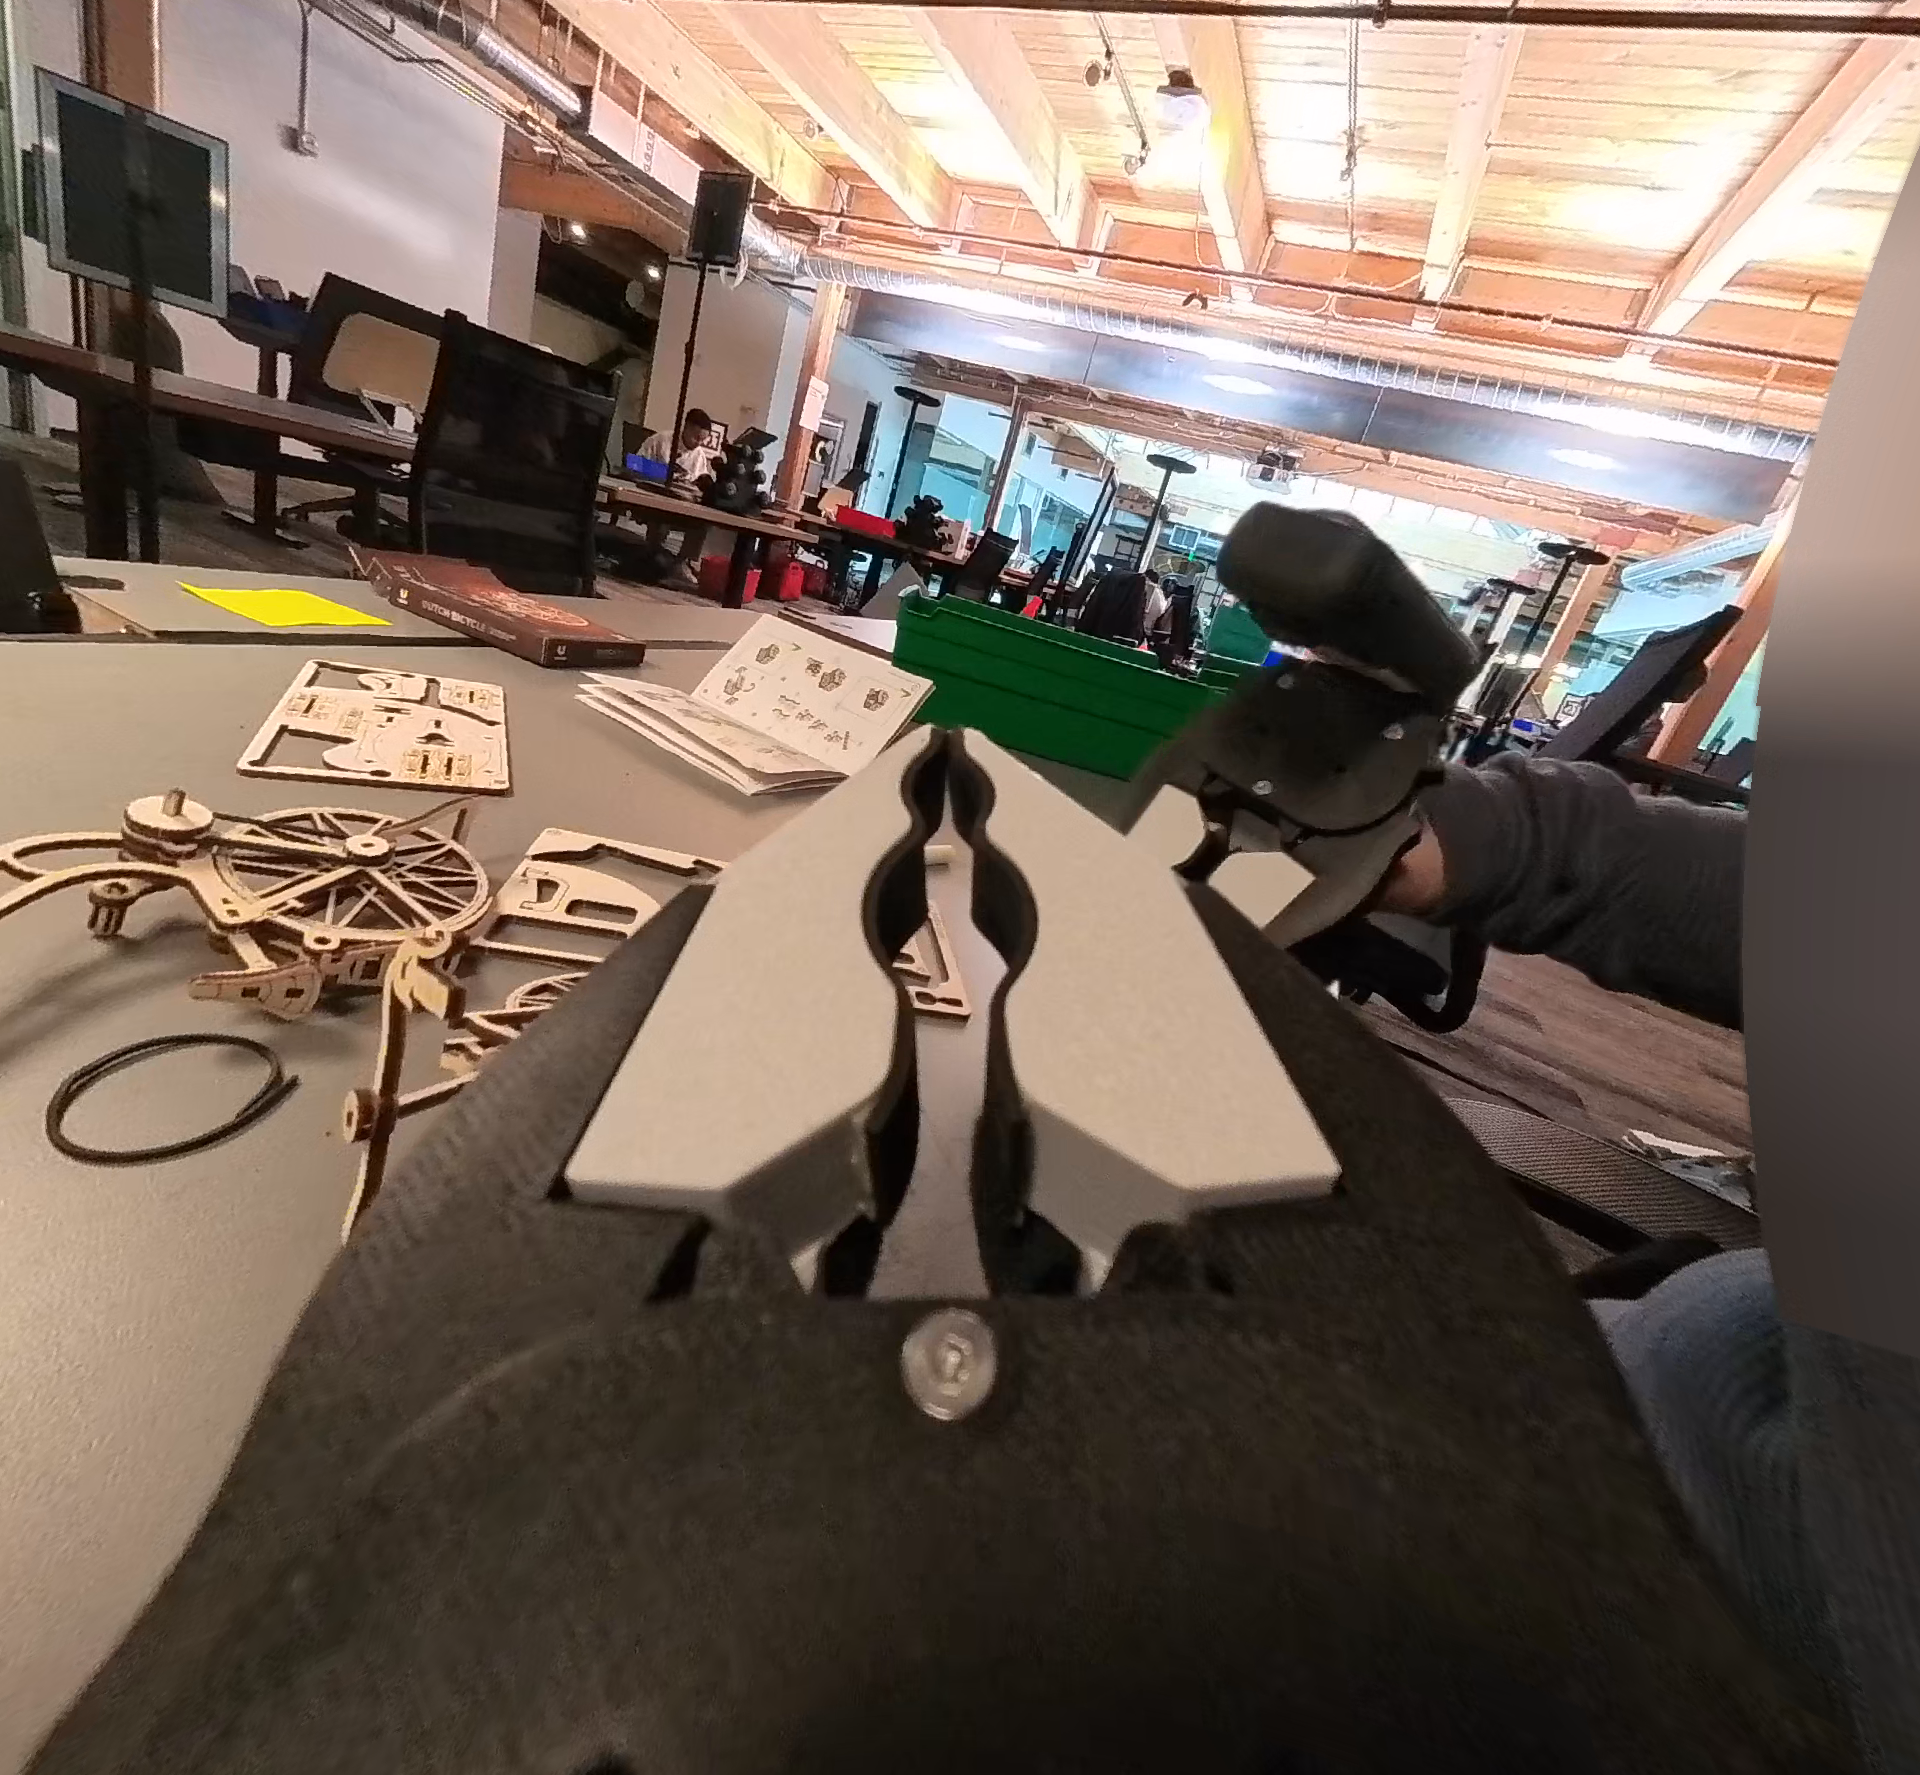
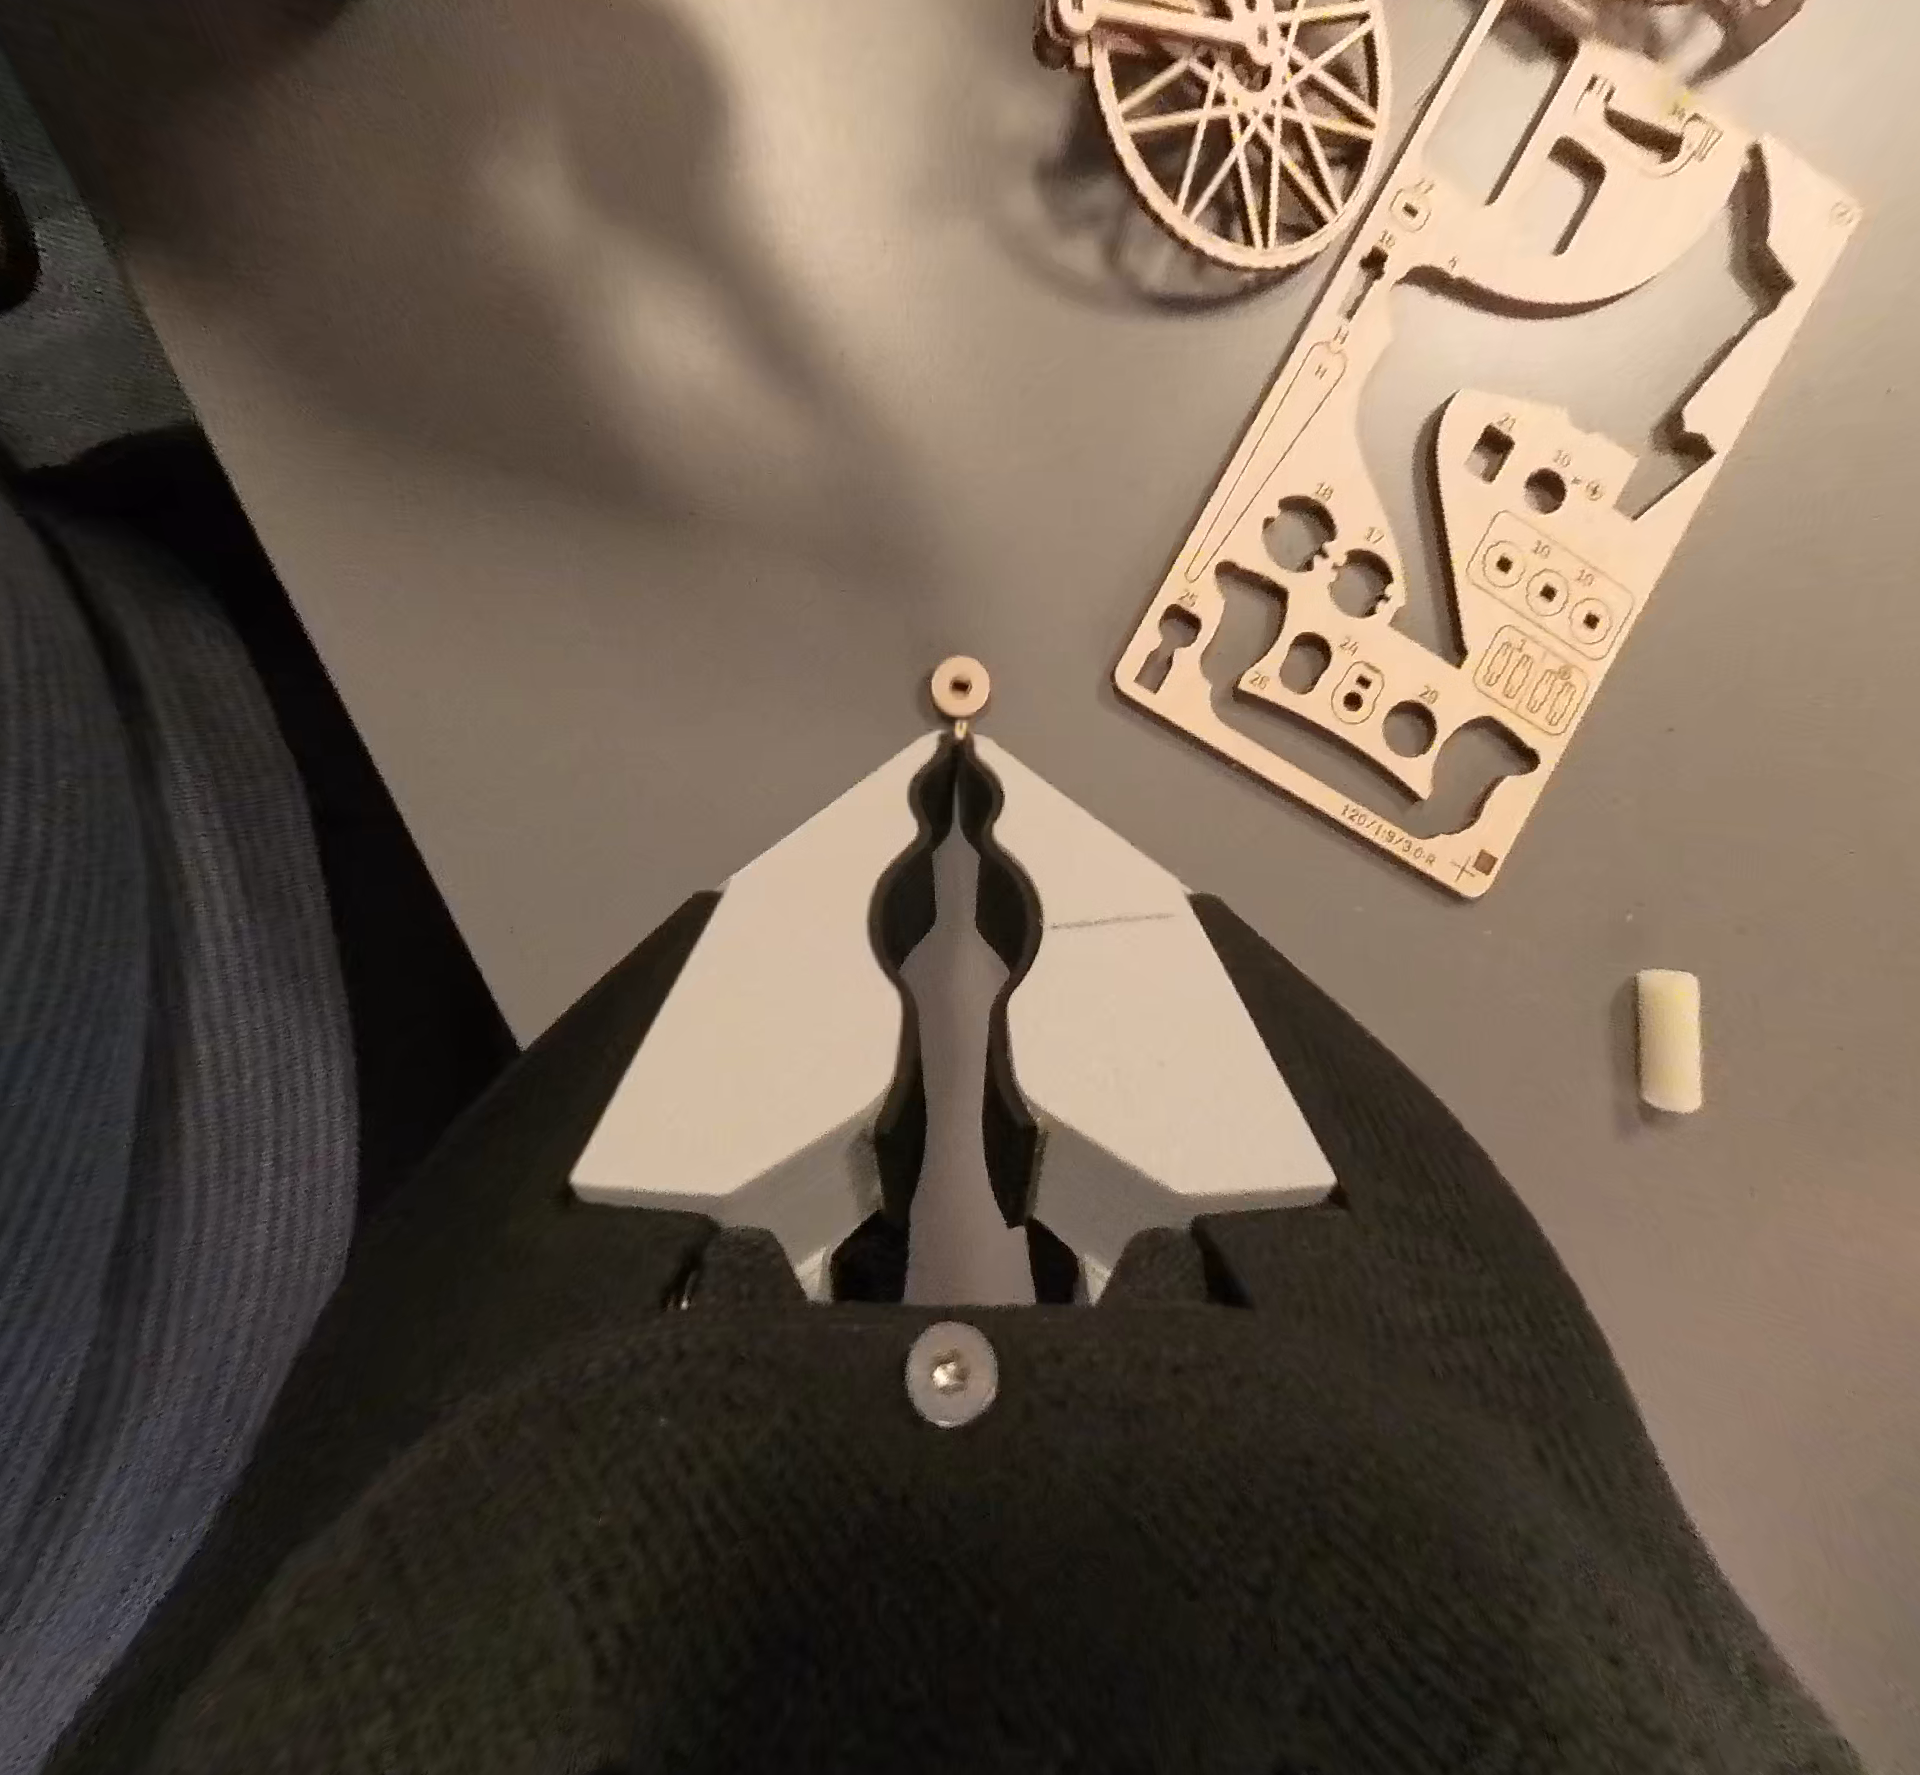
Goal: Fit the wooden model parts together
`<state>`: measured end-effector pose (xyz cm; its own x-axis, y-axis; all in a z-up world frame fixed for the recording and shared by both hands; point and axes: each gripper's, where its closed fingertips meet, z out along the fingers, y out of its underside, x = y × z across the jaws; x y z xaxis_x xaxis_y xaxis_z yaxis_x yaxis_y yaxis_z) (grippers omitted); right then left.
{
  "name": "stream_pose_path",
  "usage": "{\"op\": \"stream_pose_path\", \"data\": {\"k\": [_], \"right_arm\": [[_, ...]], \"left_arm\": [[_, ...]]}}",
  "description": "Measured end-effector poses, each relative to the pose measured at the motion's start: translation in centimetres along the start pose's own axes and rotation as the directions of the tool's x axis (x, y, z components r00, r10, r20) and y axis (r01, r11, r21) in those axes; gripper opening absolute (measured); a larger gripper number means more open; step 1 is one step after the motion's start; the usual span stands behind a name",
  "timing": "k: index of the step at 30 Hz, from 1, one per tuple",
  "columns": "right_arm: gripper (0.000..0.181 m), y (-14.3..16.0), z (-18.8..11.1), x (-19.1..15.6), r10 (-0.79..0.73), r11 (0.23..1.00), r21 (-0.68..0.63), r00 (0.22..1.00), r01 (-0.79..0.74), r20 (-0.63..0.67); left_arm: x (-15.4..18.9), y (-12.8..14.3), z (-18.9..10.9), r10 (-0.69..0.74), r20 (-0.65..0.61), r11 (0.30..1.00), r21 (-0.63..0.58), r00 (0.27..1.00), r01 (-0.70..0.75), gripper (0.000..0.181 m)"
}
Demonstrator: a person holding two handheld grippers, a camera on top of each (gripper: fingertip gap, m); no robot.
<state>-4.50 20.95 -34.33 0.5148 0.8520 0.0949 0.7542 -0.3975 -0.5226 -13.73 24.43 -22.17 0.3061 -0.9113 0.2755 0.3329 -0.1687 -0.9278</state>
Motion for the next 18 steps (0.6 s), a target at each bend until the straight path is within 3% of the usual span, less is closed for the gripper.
{"op": "stream_pose_path", "data": {"k": [4, 7, 9, 11, 13, 18], "right_arm": [[0.000, -1.4, 0.9, 1.0, -0.039, 0.997, 0.059, 0.998, 0.041, -0.042], [0.000, -4.5, 0.0, 1.5, -0.169, 0.962, 0.184, 0.970, 0.201, -0.175], [0.000, -6.9, -1.6, 1.2, -0.305, 0.890, 0.245, 0.901, 0.385, -0.308], [0.000, -8.4, -2.7, 0.7, -0.427, 0.806, 0.221, 0.799, 0.549, -0.424], [0.000, -8.8, -3.4, 0.5, -0.496, 0.757, 0.163, 0.719, 0.632, -0.486], [0.000, -11.4, -6.2, -1.4, -0.528, 0.612, 0.230, 0.608, 0.757, -0.593]], "left_arm": [[0.0, 0.0, 0.0, -0.005, -0.004, 1.000, 0.002, 1.000, 0.005, 0.000], [0.2, -0.1, -0.1, -0.016, -0.021, 1.000, 0.005, 1.000, 0.016, 0.000], [0.9, 0.2, 0.1, -0.059, -0.081, 0.998, -0.010, 0.995, 0.059, 0.003], [1.6, 1.1, 0.7, -0.141, -0.142, 0.988, -0.075, 0.980, 0.132, 0.010], [1.7, 1.5, 0.9, -0.177, -0.151, 0.981, -0.107, 0.972, 0.162, 0.015], [2.9, 1.4, 0.8, -0.230, -0.239, 0.972, -0.112, 0.943, 0.208, 0.015]]}}
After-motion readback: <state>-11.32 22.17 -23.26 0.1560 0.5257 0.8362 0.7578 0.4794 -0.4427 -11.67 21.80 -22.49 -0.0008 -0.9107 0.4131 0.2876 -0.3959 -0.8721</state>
